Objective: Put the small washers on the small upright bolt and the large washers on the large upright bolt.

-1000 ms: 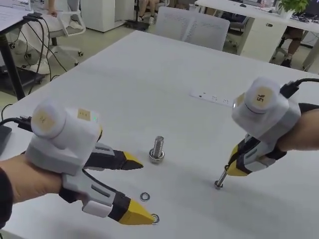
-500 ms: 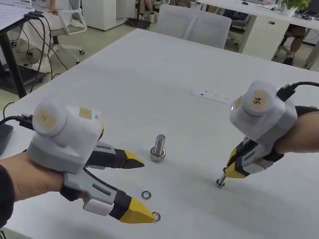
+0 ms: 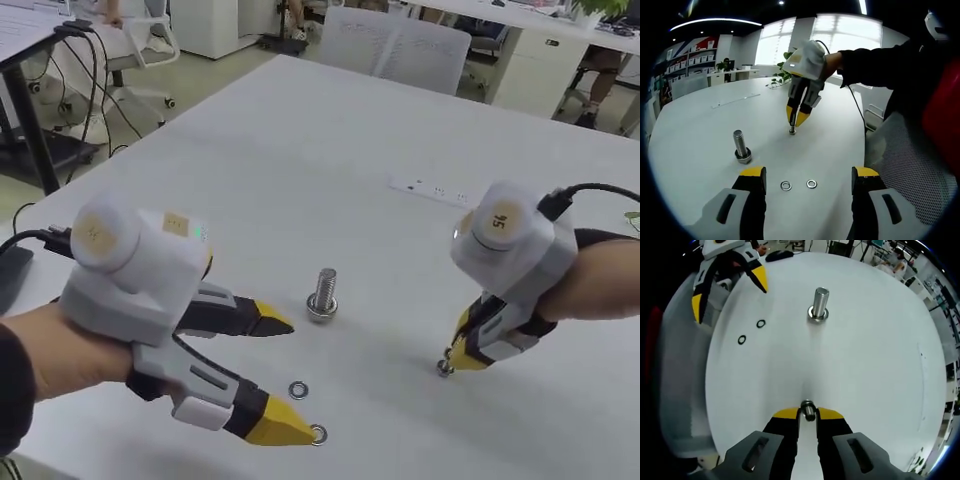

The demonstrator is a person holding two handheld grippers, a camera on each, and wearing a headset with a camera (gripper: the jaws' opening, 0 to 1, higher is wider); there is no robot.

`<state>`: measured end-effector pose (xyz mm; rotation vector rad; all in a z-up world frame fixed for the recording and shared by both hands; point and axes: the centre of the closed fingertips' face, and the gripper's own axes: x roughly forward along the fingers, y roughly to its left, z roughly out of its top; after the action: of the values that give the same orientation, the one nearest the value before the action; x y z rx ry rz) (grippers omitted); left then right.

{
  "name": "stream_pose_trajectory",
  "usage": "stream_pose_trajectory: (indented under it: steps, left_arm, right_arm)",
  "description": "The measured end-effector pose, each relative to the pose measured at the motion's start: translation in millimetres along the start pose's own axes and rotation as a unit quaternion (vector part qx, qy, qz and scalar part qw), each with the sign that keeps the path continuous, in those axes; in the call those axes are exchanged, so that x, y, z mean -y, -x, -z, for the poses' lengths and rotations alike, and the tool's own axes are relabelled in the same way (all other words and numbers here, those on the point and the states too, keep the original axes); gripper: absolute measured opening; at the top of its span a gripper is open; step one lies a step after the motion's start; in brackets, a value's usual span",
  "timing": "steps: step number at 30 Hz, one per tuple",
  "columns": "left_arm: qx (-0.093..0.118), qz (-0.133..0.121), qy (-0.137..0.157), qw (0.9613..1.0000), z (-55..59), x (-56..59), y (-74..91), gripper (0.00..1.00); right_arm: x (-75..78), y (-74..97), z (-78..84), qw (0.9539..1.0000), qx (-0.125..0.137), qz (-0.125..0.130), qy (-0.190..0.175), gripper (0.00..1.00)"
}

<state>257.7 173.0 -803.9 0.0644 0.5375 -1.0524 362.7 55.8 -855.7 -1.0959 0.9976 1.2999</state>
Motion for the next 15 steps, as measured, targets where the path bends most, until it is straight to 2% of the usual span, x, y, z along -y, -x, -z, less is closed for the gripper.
stream_pose_trajectory:
  steps: [6,15]
  left_arm:
    - [-0.001,0.001,0.000,1.0000,0.3,0.7,-0.4,0.68]
    - [-0.001,0.002,0.001,1.0000,-0.6,-0.6,-0.5,0.68]
  right_arm:
    - [0.3,-9.9,1.4,1.0000,-0.002,-0.005,0.000,0.14]
    - [0.8,-14.7,2.8,1.0000,-0.006,-0.005,0.004,0.14]
